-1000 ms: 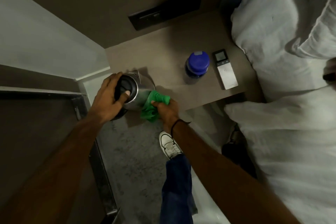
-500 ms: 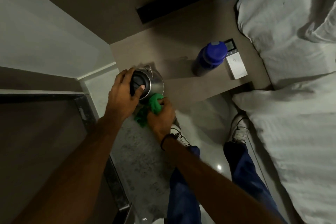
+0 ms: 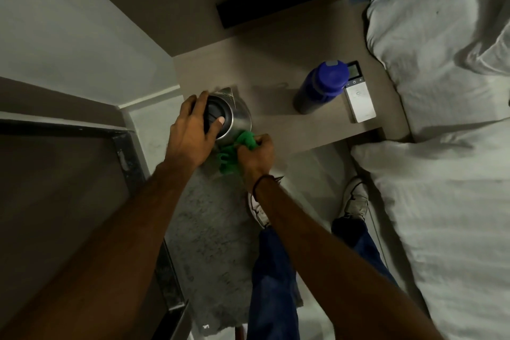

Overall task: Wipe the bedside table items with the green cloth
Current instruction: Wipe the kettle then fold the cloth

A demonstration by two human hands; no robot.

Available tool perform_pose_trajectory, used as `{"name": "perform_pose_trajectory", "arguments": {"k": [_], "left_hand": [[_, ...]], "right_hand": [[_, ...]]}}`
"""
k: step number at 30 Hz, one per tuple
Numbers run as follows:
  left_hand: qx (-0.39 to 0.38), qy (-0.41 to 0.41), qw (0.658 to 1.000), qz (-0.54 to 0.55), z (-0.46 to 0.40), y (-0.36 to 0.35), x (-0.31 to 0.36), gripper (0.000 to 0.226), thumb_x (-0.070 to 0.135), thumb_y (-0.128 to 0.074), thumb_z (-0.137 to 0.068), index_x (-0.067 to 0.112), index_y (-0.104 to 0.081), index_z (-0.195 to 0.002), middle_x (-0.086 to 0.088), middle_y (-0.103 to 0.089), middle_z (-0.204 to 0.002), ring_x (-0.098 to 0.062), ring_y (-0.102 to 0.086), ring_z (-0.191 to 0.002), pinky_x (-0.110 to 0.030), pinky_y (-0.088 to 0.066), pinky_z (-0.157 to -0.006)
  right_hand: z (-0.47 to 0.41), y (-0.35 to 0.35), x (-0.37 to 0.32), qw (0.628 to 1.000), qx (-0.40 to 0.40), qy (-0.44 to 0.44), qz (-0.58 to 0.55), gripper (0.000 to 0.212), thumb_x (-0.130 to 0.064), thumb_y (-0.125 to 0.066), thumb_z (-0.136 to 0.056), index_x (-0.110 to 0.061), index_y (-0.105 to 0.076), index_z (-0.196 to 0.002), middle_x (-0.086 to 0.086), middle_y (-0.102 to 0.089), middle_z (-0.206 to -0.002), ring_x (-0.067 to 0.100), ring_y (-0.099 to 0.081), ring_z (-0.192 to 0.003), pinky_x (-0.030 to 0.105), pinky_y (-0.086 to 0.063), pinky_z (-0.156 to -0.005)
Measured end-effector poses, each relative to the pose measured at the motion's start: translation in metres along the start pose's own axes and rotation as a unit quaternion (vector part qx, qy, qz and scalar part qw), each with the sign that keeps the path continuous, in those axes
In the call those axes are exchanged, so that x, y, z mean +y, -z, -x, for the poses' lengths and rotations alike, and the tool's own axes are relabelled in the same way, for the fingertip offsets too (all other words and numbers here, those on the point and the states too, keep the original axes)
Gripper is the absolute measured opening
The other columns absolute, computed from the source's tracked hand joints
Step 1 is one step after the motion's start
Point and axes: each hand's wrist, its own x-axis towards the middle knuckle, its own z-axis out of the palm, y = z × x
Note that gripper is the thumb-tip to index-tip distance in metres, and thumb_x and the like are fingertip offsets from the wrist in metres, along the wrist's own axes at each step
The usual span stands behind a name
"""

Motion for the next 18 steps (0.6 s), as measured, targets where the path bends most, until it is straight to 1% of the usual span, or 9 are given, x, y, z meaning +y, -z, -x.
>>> {"name": "perform_pose_trajectory", "arguments": {"k": [2, 4, 6, 8, 10, 11, 13, 15, 18], "left_hand": [[-0.004, 0.004, 1.000, 0.000, 0.000, 0.001, 0.002, 0.068, 0.042, -0.054, -0.098, 0.026, -0.024, -0.157, -0.013, -0.030, -0.162, -0.042, -0.041, -0.140, -0.055, -0.037, -0.112], [-0.021, 0.017, 1.000, 0.013, 0.000, 0.005, 0.005, 0.068, 0.042, -0.055, -0.097, 0.026, -0.025, -0.157, -0.014, -0.031, -0.162, -0.042, -0.039, -0.142, -0.057, -0.035, -0.115], [-0.037, 0.036, 0.999, 0.009, 0.003, 0.011, 0.011, 0.067, 0.043, -0.054, -0.098, 0.027, -0.027, -0.156, -0.014, -0.033, -0.161, -0.039, -0.033, -0.146, -0.061, -0.023, -0.120], [-0.004, 0.038, 0.999, 0.030, 0.014, 0.019, 0.026, 0.059, 0.041, -0.052, -0.099, 0.026, -0.034, -0.153, -0.012, -0.042, -0.156, -0.035, -0.033, -0.147, -0.060, -0.016, -0.122], [0.048, 0.025, 0.987, 0.150, 0.031, 0.026, 0.050, 0.046, 0.030, -0.056, -0.099, 0.018, -0.050, -0.143, -0.011, -0.058, -0.142, -0.026, -0.051, -0.134, -0.050, -0.034, -0.118], [0.045, 0.026, 0.971, 0.234, 0.041, 0.029, 0.066, 0.038, 0.022, -0.058, -0.099, 0.013, -0.057, -0.136, -0.009, -0.065, -0.130, -0.017, -0.061, -0.121, -0.042, -0.045, -0.110], [-0.029, 0.030, 0.933, 0.357, 0.060, 0.031, 0.104, 0.029, 0.010, -0.060, -0.096, 0.010, -0.062, -0.125, 0.000, -0.071, -0.104, 0.000, -0.067, -0.096, -0.026, -0.053, -0.091], [-0.092, 0.032, 0.908, 0.408, 0.074, 0.027, 0.145, 0.034, 0.004, -0.066, -0.091, 0.010, -0.060, -0.124, 0.000, -0.070, -0.099, -0.007, -0.069, -0.092, -0.021, -0.056, -0.084], [-0.087, 0.013, 0.904, 0.418, 0.086, 0.011, 0.217, 0.045, -0.012, -0.072, -0.081, 0.004, -0.055, -0.120, -0.011, -0.065, -0.103, -0.017, -0.065, -0.088, -0.023, -0.056, -0.079]], "right_hand": [[0.007, 0.007, -0.006, 0.999, -0.048, 0.020, 0.005, 0.031, -0.005, -0.074, -0.077, -0.005, -0.053, -0.100, 0.019, -0.068, -0.103, 0.034, -0.068, -0.094, 0.051, -0.059, -0.081], [0.017, 0.025, -0.012, 0.990, -0.136, 0.002, -0.047, 0.030, -0.004, -0.076, -0.078, -0.004, -0.055, -0.100, 0.022, -0.069, -0.104, 0.038, -0.069, -0.097, 0.051, -0.059, -0.084], [0.024, 0.053, -0.023, 0.972, -0.208, -0.022, -0.109, 0.029, -0.004, -0.075, -0.079, -0.005, -0.058, -0.103, 0.021, -0.069, -0.100, 0.037, -0.070, -0.096, 0.051, -0.059, -0.084], [0.028, 0.085, -0.040, 0.963, -0.242, -0.006, -0.119, 0.031, -0.003, -0.076, -0.079, -0.002, -0.060, -0.105, 0.020, -0.070, -0.100, 0.033, -0.070, -0.093, 0.047, -0.059, -0.083], [0.031, 0.114, -0.058, 0.955, -0.268, 0.004, -0.124, 0.036, -0.003, -0.076, -0.079, 0.000, -0.061, -0.111, 0.022, -0.072, -0.107, 0.032, -0.070, -0.094, 0.044, -0.059, -0.082], [0.031, 0.130, -0.067, 0.950, -0.282, 0.002, -0.134, 0.039, -0.003, -0.076, -0.079, 0.001, -0.060, -0.114, 0.021, -0.071, -0.111, 0.031, -0.070, -0.095, 0.043, -0.060, -0.082], [0.025, 0.163, -0.083, 0.939, -0.303, 0.006, -0.162, 0.040, -0.002, -0.075, -0.080, 0.002, -0.059, -0.117, 0.019, -0.072, -0.111, 0.029, -0.071, -0.095, 0.040, -0.061, -0.079], [0.018, 0.199, -0.097, 0.942, -0.293, 0.025, -0.164, 0.036, -0.003, -0.076, -0.079, 0.000, -0.064, -0.113, 0.016, -0.074, -0.106, 0.028, -0.072, -0.093, 0.040, -0.061, -0.079], [0.004, 0.268, -0.116, 0.968, -0.220, 0.097, -0.076, 0.019, -0.003, -0.081, -0.074, -0.011, -0.072, -0.088, 0.015, -0.075, -0.097, 0.028, -0.071, -0.089, 0.044, -0.058, -0.086]]}}
